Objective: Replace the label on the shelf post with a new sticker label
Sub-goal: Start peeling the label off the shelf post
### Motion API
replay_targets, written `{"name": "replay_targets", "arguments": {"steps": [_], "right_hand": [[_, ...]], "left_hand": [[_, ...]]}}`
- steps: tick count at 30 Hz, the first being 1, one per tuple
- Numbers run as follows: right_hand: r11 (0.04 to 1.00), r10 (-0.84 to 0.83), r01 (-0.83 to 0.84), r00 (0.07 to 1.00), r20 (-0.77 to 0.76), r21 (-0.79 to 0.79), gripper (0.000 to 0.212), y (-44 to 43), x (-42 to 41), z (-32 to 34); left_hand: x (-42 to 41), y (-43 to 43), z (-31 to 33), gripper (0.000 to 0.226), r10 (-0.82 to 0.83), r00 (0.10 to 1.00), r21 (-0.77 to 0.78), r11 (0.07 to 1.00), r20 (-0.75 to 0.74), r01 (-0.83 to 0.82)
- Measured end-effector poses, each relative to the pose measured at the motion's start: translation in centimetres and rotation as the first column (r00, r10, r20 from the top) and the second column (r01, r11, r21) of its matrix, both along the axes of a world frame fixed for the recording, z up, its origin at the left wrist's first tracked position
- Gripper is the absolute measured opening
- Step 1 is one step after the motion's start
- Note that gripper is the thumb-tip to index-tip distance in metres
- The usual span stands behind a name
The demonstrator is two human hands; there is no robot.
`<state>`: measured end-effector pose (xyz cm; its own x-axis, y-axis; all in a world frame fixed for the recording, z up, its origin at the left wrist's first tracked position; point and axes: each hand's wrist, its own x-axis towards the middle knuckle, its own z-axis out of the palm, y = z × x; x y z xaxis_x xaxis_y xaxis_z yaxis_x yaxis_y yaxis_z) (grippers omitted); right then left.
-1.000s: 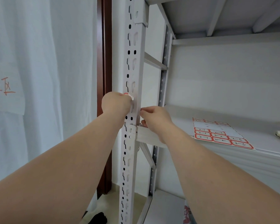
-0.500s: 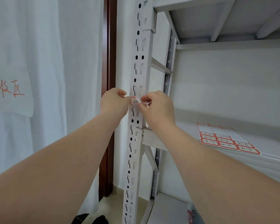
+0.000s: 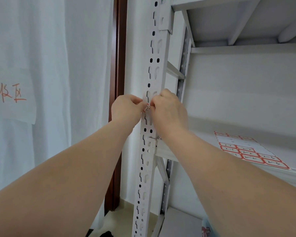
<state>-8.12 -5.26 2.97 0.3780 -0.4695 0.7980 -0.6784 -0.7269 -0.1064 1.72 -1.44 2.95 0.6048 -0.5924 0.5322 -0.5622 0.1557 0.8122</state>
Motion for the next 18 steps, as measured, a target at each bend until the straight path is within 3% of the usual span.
{"name": "replay_targets", "arguments": {"steps": [9,14,18], "right_hand": [[0.998,0.045,-0.048,0.996,-0.073,-0.031,0.011,0.0,-0.1,0.4],[0.995,0.091,-0.097,0.978,-0.189,-0.022,0.012,0.4,-0.3,-0.3],[0.984,0.16,-0.156,0.987,-0.033,0.083,0.021,-0.2,-1.0,-1.6]], "left_hand": [[-0.2,-0.1,-0.1,0.011,0.054,0.998,-0.005,0.999,0.03,-0.054],[-0.3,0.2,0.2,0.01,0.064,0.997,0.019,0.998,0.049,-0.065],[-0.3,0.4,0.3,0.015,0.05,0.998,0.042,0.998,0.038,-0.052]]}}
